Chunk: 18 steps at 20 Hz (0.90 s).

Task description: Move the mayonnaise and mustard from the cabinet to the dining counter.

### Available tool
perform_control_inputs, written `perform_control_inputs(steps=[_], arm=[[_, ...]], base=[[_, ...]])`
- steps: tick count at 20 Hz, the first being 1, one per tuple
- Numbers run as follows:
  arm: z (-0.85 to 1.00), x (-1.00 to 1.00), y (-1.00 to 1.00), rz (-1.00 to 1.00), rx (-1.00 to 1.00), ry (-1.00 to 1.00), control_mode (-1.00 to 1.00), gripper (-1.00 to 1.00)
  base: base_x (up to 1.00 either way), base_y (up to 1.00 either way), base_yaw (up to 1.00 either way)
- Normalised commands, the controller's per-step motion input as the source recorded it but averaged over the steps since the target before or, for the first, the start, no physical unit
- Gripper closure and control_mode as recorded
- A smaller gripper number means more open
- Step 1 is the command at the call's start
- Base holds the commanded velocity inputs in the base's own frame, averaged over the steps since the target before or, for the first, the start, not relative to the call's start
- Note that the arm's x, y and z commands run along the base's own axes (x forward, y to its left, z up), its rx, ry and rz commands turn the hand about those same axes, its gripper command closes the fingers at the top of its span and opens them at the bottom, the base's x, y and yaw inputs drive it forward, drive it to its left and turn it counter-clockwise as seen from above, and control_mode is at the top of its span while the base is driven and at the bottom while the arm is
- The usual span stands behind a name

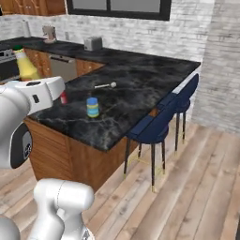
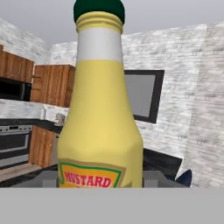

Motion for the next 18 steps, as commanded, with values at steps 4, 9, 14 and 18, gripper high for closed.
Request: perform_control_inputs(steps=[4,9,14,18], arm=[[0.0,0.0,0.0,0.0,0.0,0.0,1.0,1.0],[0.0,0.0,0.0,0.0,0.0,0.0,1.0,1.0],[0.0,0.0,0.0,0.0,0.0,0.0,1.0,1.0],[0.0,0.0,0.0,0.0,0.0,0.0,1.0,1.0]], base=[[0.12,-0.98,0.47],[0.29,-0.92,0.45],[0.41,-0.81,0.28],[0.48,-0.27,0.07]])
